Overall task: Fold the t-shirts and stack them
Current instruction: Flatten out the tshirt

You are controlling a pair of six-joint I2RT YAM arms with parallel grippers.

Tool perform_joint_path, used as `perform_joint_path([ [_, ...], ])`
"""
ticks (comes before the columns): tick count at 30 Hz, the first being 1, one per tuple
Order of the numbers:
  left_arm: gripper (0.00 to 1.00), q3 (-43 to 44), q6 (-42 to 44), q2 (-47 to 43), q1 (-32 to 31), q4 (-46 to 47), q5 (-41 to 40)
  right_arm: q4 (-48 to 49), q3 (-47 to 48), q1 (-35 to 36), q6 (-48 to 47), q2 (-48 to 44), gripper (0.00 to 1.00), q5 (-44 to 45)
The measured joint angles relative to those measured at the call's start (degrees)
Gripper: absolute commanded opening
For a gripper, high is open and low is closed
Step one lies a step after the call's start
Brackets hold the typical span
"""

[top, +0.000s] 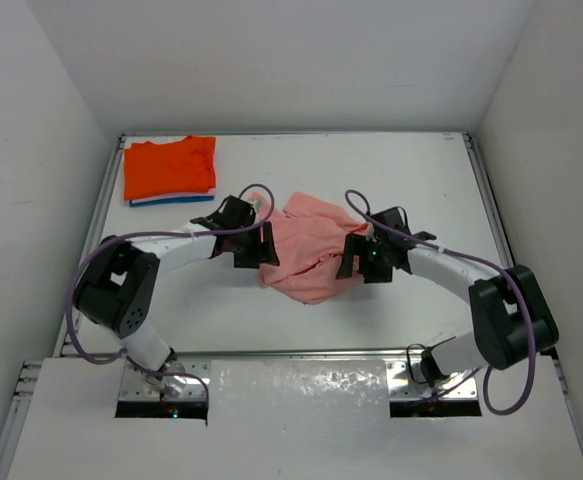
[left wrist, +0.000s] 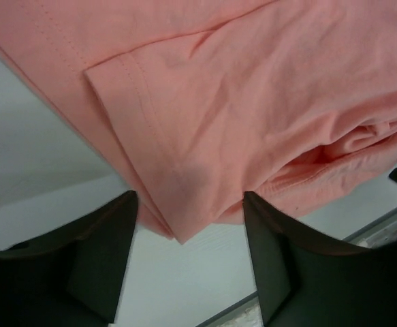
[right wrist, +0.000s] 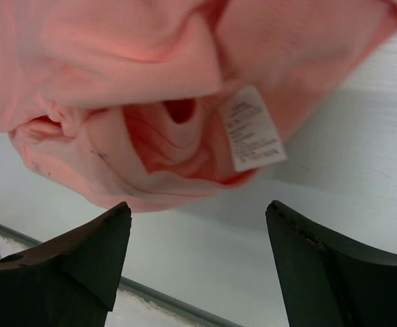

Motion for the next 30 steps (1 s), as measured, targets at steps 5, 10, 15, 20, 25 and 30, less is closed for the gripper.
perform_joint_path([
  [5,0.17,-0.98,-2.03,2.27,-0.31,1.53,1.53,-0.17,6.14,1.92,0.46,4.48,0.8,0.17],
  [10,0.0,-1.01,-2.86,2.14,-0.35,0.59,1.25,-0.2,8.39,1.92,0.28,3.76,0.82,1.66],
  [15,0.41,2.12,-3.1,0.59,-0.35,-5.51,-2.8,-0.96,8.37,1.92,0.13,2.91,0.83,2.75],
  [20,0.52,4.28,-5.2,-1.79,-0.39,-8.96,-6.69,-2.21,8.37,1.92,-0.87,2.71,0.84,3.56],
  [25,0.38,1.22,-7.98,-2.08,-0.46,-8.96,-6.64,-2.84,8.37,1.92,-1.18,2.14,0.84,4.48],
  [30,0.39,0.31,-9.81,0.81,-1.2,-8.92,-6.71,-3.1,8.37,1.92,-1.27,1.16,0.84,4.92],
])
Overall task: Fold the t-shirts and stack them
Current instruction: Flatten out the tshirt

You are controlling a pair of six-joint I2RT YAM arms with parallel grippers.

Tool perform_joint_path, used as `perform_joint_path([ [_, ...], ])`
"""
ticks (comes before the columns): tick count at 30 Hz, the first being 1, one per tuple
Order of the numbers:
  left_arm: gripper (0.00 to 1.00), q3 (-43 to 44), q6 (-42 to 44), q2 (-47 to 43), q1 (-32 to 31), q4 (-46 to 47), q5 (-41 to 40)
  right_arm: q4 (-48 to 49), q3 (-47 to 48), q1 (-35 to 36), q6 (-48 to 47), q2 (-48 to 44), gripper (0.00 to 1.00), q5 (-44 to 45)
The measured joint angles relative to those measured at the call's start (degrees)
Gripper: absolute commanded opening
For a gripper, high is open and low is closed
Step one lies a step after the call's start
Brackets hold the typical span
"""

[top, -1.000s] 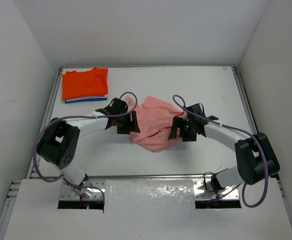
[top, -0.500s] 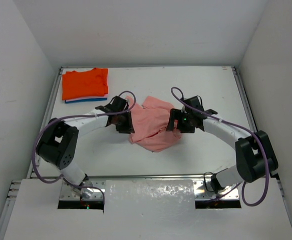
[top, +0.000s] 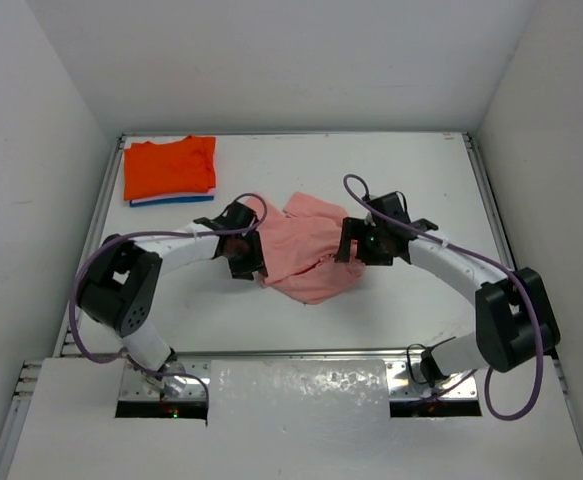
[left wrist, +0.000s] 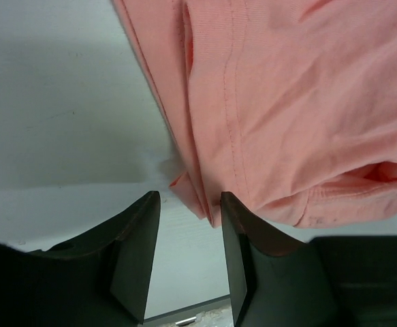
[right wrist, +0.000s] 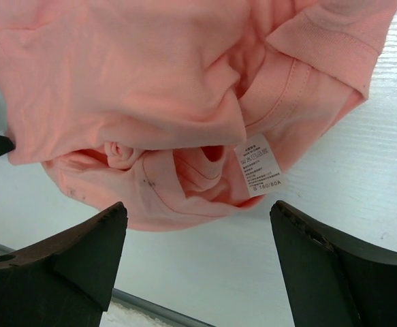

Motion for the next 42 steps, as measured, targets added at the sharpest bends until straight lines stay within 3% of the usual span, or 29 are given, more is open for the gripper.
perform_joint_path([
  [8,0.34,0.39,-1.42,3.69,-0.68,1.57,0.04,-0.81,-0.2,0.0,-0.52,-2.36,0.84,1.14],
  [11,0.19,0.98,-2.1,4.57,-1.09,2.34,0.11,-1.33,-0.24,0.0,-0.96,-2.71,0.84,1.4],
  [12,0.04,1.16,-2.23,4.87,-1.14,2.54,0.33,-1.42,-0.26,0.0,-1.07,-2.8,0.84,1.53],
  [13,0.0,1.33,-2.67,5.09,-1.2,2.82,0.52,-1.49,-0.28,0.0,-1.25,-2.84,0.84,1.68],
  [20,0.0,4.46,-2.58,4.87,-1.4,0.55,-0.07,-0.39,-0.39,0.0,-2.64,-1.92,0.81,3.15],
  [27,0.0,7.96,-2.62,1.01,-1.4,-2.4,-1.55,3.98,-0.68,0.28,-3.04,5.88,0.75,1.2],
  [31,0.0,8.31,-2.64,0.57,-1.4,-3.17,-1.9,5.9,-1.29,1.66,-2.34,6.95,0.52,0.55],
  [34,0.0,8.39,-2.67,0.57,-1.4,-3.87,-1.99,8.15,-2.14,2.38,-1.44,6.95,0.2,-0.24],
  [35,0.0,8.52,-2.67,0.57,-1.4,-4.22,-2.05,8.81,-2.51,2.56,-1.29,6.88,0.0,-0.48],
  [42,0.0,13.84,-2.08,0.57,-0.9,-7.58,-2.38,4.2,-2.89,2.67,-3.15,-0.57,0.0,4.35],
])
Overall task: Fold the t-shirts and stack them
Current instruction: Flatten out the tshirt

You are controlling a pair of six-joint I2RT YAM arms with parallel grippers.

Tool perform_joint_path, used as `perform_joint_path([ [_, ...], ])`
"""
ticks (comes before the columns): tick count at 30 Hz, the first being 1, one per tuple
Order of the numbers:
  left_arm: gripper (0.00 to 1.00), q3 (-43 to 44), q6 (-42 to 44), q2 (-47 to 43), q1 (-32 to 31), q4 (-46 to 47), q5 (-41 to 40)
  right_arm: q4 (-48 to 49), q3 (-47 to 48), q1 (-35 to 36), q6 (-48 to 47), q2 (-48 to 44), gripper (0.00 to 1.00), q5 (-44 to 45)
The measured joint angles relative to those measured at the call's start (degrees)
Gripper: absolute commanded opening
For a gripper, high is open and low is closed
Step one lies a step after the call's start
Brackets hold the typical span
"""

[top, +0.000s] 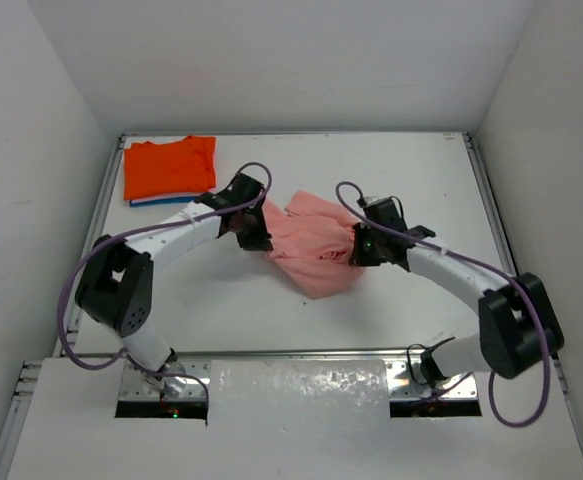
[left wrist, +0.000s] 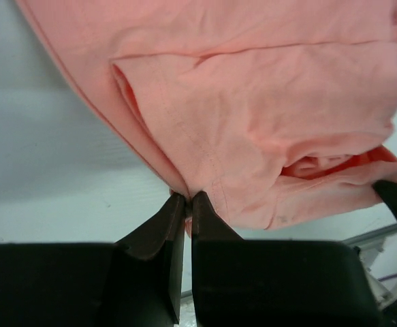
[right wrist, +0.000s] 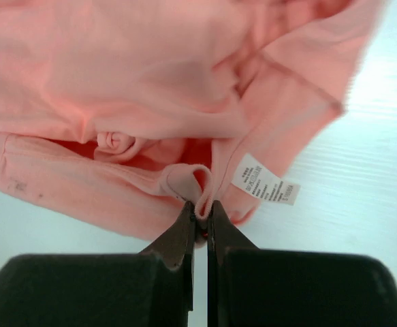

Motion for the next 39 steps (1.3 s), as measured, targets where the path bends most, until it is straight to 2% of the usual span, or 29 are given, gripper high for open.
perform_joint_path([
  [5,0.0,2.49,0.83,-1.09,2.93,-1.05,0.87,-7.04,4.66,-3.56,-4.2,-9.44,0.0,7.74],
  [11,0.0,2.73,1.7,-4.61,8.7,-2.54,2.1,-12.66,12.07,-7.78,-7.56,-12.0,0.0,17.99],
  [17,0.0,3.23,1.7,-9.7,10.14,-3.34,5.22,-15.26,13.0,-10.36,-8.44,-15.76,0.0,20.31],
  [22,0.0,9.46,2.08,-10.16,10.6,-5.88,7.13,-17.09,19.85,-11.52,-10.32,-16.63,0.0,22.75],
  [23,0.02,11.02,2.14,-10.16,10.78,-6.03,7.32,-17.05,21.14,-11.67,-10.6,-16.79,0.0,23.39],
  [24,0.1,12.28,2.23,-10.16,10.88,-5.99,7.48,-16.85,22.14,-11.87,-10.91,-17.07,0.0,23.65],
  [25,0.29,13.16,2.51,-10.19,10.91,-5.66,7.85,-16.68,22.77,-12.09,-11.26,-17.44,0.0,23.63],
  [27,0.5,12.63,3.69,-10.62,11.26,-4.79,7.69,-16.98,23.23,-12.79,-11.96,-18.29,0.0,24.74],
  [30,0.56,7.41,3.65,-11.69,13.05,-3.52,7.5,-16.92,20.96,-14.67,-11.72,-20.41,0.0,26.08],
  [34,0.57,-1.03,3.82,-12.0,14.19,-3.13,7.04,-18.4,14.29,-14.99,-11.37,-25.46,0.0,26.69],
  [39,0.58,-3.48,6.32,-9.4,11.82,-1.18,6.97,-18.97,9.92,-14.99,-11.21,-27.8,0.0,26.4],
])
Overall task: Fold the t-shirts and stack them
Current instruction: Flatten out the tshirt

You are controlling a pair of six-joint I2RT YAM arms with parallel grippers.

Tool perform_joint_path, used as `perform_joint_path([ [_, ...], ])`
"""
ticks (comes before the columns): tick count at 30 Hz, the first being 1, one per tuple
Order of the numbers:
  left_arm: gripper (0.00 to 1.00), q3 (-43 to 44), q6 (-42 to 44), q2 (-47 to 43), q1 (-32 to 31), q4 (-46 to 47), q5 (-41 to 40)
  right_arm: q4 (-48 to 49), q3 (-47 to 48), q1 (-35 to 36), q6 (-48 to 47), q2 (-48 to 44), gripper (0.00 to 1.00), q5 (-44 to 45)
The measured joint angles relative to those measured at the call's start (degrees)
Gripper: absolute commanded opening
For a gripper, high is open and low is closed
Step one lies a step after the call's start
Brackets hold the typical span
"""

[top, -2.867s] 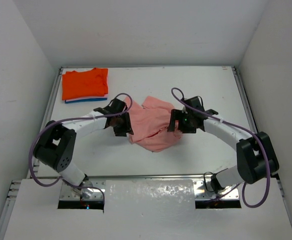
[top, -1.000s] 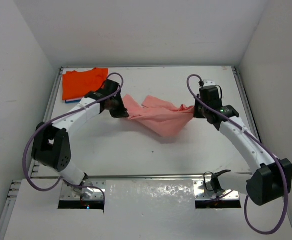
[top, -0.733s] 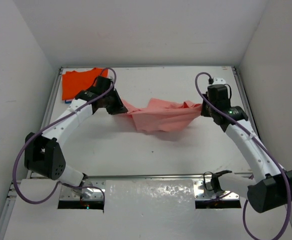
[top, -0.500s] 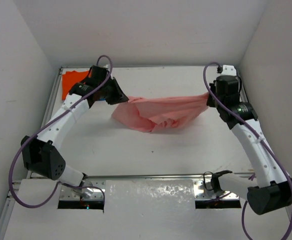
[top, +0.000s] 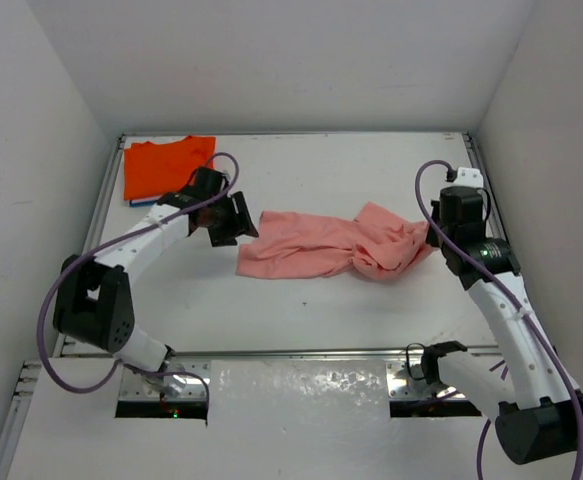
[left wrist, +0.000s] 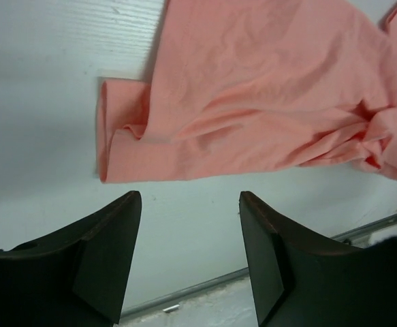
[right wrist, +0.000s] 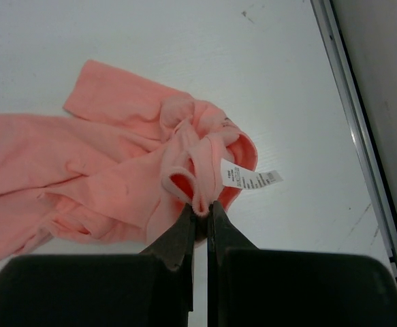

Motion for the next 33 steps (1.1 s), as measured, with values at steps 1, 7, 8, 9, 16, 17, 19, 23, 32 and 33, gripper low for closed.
perform_joint_path([
  [1,0.58,-0.02,0.79,1.09,-0.9,0.83,-0.13,-0.04,-0.66,0.0,0.07,-0.17,0.0,-0.02],
  [7,0.6,-0.74,5.14,9.73,-5.18,5.64,-1.64,-0.13,-3.06,0.0,0.33,-0.57,0.0,-0.55],
  [8,0.61,1.16,5.75,12.28,-5.27,5.05,-2.45,-0.2,-3.67,0.0,0.48,-1.01,0.0,-0.59],
  [9,0.61,3.26,6.03,14.75,-5.27,4.83,-3.26,-0.37,-4.31,0.0,0.66,-1.57,0.0,-0.59],
  [16,0.61,16.7,7.78,26.25,-5.27,6.14,-9.07,-3.56,-11.02,0.0,2.62,-8.2,0.02,1.2],
  [17,0.61,17.55,8.2,26.84,-5.27,6.36,-9.31,-3.98,-11.8,0.0,3.13,-8.87,0.04,1.44],
  [19,0.62,19.06,9.35,28.02,-5.27,7.32,-9.07,-4.81,-13.46,0.0,4.04,-10.21,0.1,1.46],
  [23,0.62,25.07,11.43,32.83,-5.27,7.96,-8.0,-6.51,-15.37,0.0,5.29,-11.34,0.36,1.57],
  [32,0.01,27.85,13.09,38.6,-5.25,8.04,-6.01,-8.46,-13.92,0.0,7.52,-8.68,0.7,3.41],
  [33,0.0,27.85,13.2,38.6,-5.27,7.98,-5.7,-8.35,-13.2,0.0,7.37,-7.43,0.7,3.65],
])
